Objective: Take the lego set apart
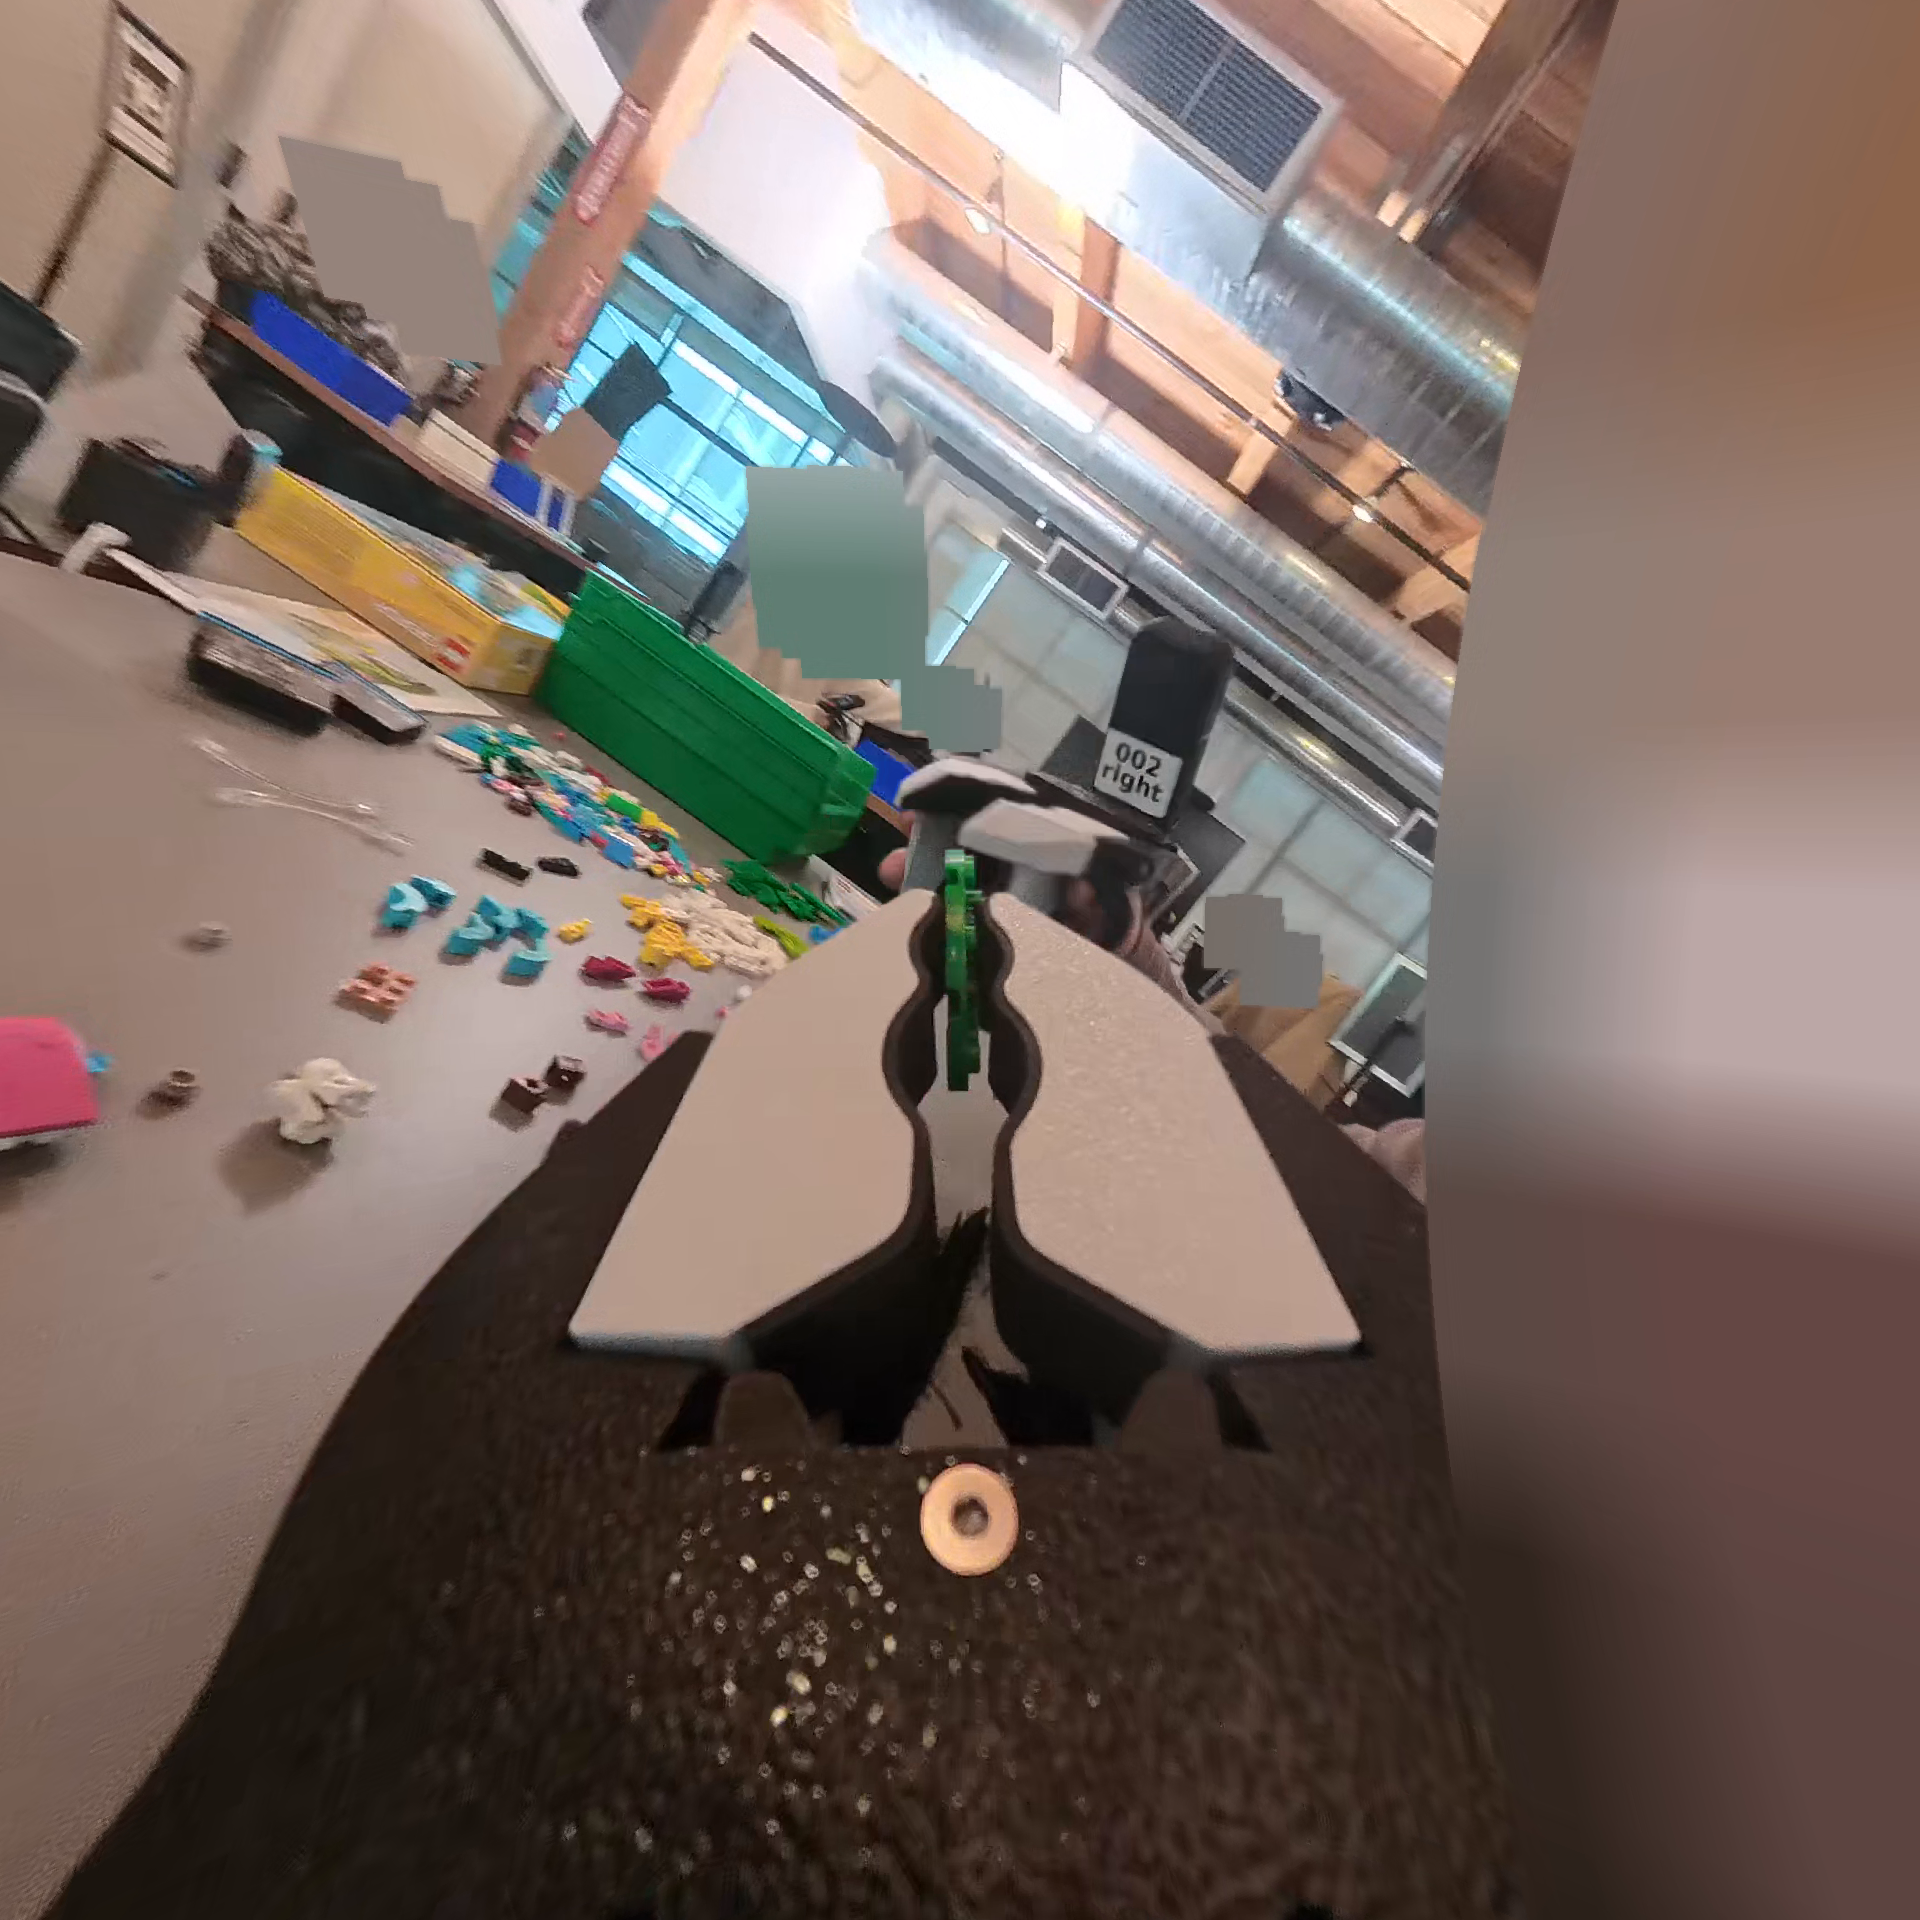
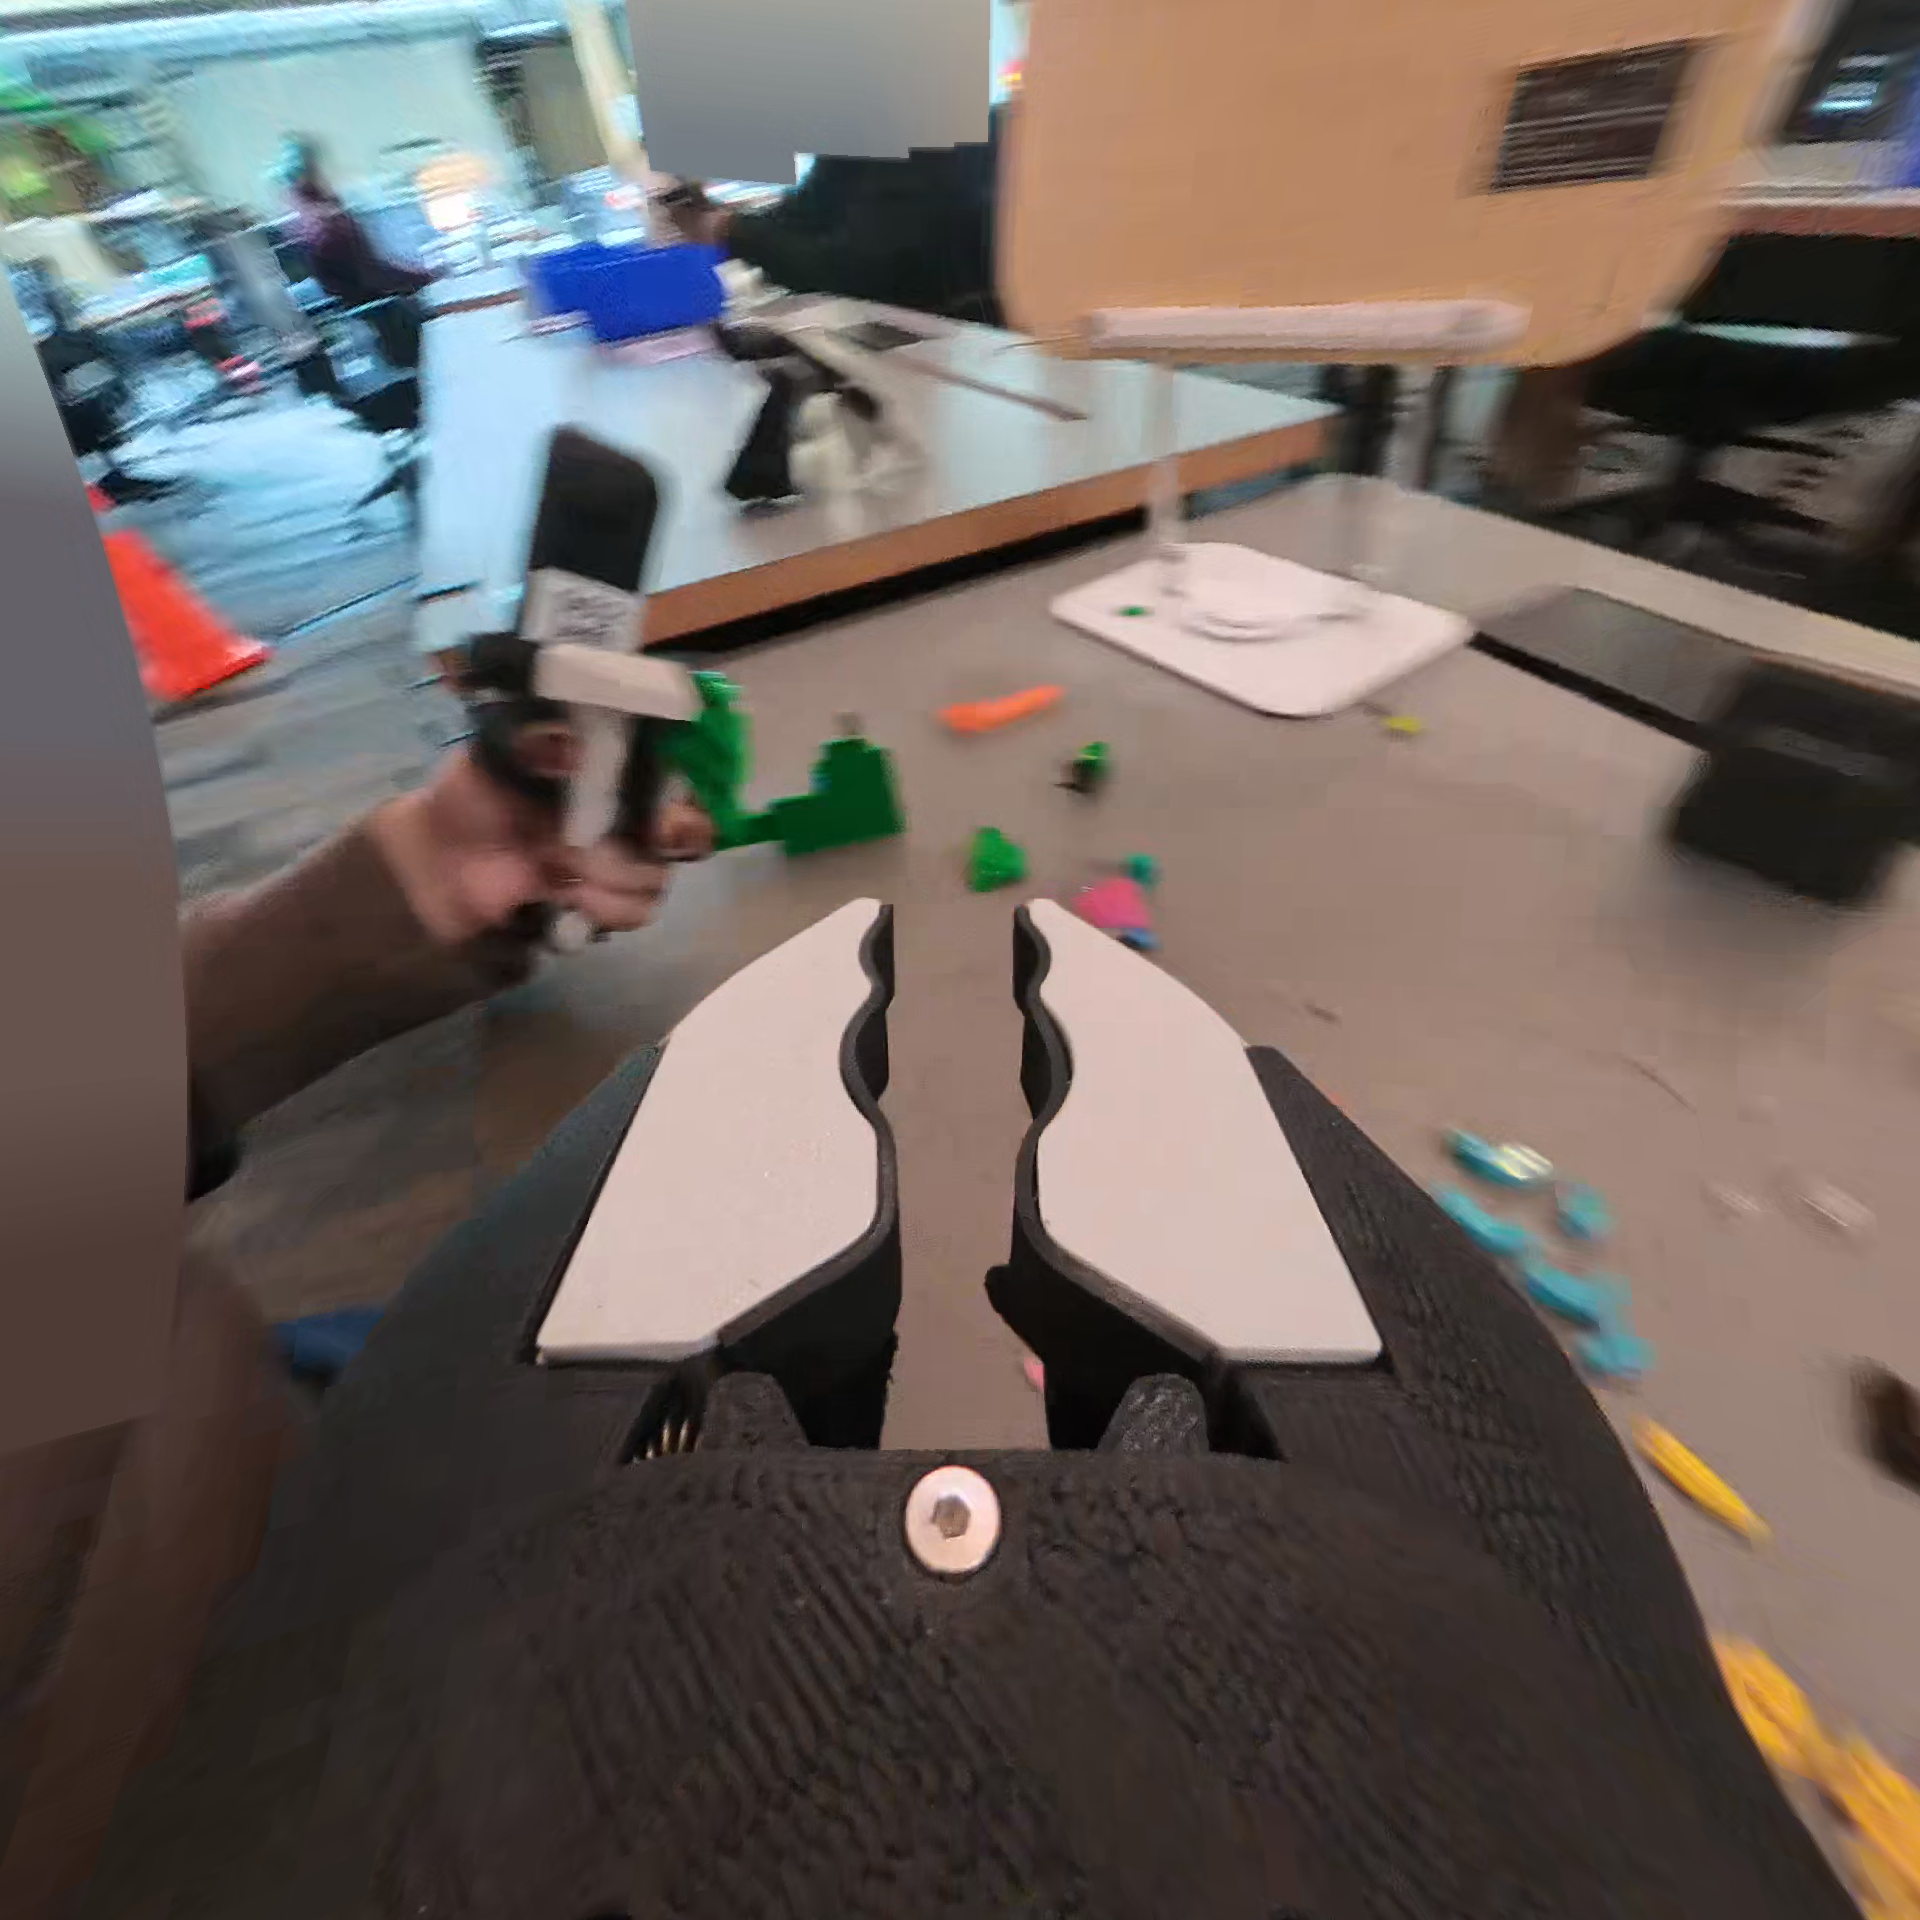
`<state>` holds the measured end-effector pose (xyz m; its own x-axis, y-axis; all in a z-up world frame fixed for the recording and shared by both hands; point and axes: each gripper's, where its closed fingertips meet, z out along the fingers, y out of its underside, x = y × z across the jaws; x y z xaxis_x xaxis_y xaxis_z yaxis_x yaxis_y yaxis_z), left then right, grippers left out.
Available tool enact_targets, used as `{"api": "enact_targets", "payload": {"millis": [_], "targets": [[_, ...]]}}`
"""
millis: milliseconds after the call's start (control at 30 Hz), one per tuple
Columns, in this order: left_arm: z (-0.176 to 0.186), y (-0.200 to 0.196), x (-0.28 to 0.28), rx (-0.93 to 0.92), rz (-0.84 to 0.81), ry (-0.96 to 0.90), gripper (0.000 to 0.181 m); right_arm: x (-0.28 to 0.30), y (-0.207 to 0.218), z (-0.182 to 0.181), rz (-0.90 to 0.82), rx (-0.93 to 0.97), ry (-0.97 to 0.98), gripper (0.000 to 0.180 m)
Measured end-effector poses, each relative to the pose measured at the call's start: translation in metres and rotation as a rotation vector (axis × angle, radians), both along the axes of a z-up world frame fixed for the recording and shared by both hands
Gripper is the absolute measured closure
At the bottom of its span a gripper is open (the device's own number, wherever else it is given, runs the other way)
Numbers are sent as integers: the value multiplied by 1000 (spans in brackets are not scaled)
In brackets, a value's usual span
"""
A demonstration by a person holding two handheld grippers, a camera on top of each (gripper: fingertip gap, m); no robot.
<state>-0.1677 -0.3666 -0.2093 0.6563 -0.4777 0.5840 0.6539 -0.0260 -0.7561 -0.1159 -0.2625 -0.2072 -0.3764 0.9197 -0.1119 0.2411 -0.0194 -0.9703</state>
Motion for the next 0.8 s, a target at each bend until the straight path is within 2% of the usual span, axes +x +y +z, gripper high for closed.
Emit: {"api": "enact_targets", "payload": {"millis": [67, 133, 267, 333, 767, 800], "targets": [[0, 0, 7, 5, -40, -3, 177, -8, -50, -3, 120, 33, 4, 159], [-2, 3, 7, -15, -28, -20, 177, -17, -73, -3, 128, 121, 57, 159], [-7, 8, 5, -63, -16, -61, 177, -28, -91, -6, 38, 654, 214, 162], [-10, 9, 7, -79, -26, -60, 177, -32, -97, -13, 35, 817, 215, 161], [-30, 3, 1, -202, -36, 7, 177, -52, -106, -37, 93, 944, 88, 162], [-31, 3, 2, -207, -39, 16, 177, -54, -105, -37, 72, 961, 86, 168]]}}
